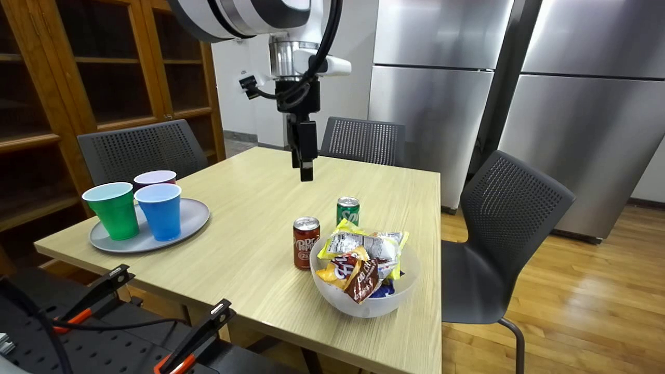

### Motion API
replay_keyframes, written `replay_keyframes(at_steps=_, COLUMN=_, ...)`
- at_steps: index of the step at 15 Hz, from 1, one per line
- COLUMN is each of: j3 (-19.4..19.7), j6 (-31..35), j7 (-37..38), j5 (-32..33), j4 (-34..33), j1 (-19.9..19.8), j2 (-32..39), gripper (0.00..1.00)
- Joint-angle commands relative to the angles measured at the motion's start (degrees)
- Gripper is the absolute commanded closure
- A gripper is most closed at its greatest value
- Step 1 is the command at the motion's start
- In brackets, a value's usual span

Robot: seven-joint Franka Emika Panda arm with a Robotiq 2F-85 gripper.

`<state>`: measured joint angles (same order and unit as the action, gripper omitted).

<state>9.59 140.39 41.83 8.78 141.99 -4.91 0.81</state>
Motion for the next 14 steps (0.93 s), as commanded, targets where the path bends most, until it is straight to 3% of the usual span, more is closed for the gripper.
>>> replay_keyframes(at_steps=1, j3=-3.0, j6=-4.0, j7=-3.9, j5=3.5, j4=1.9, j1=1.2, j2=-3.6, gripper=0.0)
replay_keyframes(at_steps=3, j3=-4.7, j6=-7.2, j7=-2.5, j5=7.0, j4=1.5, j1=2.2, j2=-3.0, gripper=0.0)
replay_keyframes(at_steps=4, j3=-3.8, j6=-3.9, j7=-2.3, j5=4.2, j4=0.6, j1=1.2, j2=-1.1, gripper=0.0)
replay_keyframes(at_steps=14, j3=-4.9, j6=-5.7, j7=-2.3, j5=5.8, j4=0.8, j1=2.0, j2=-1.1, gripper=0.0)
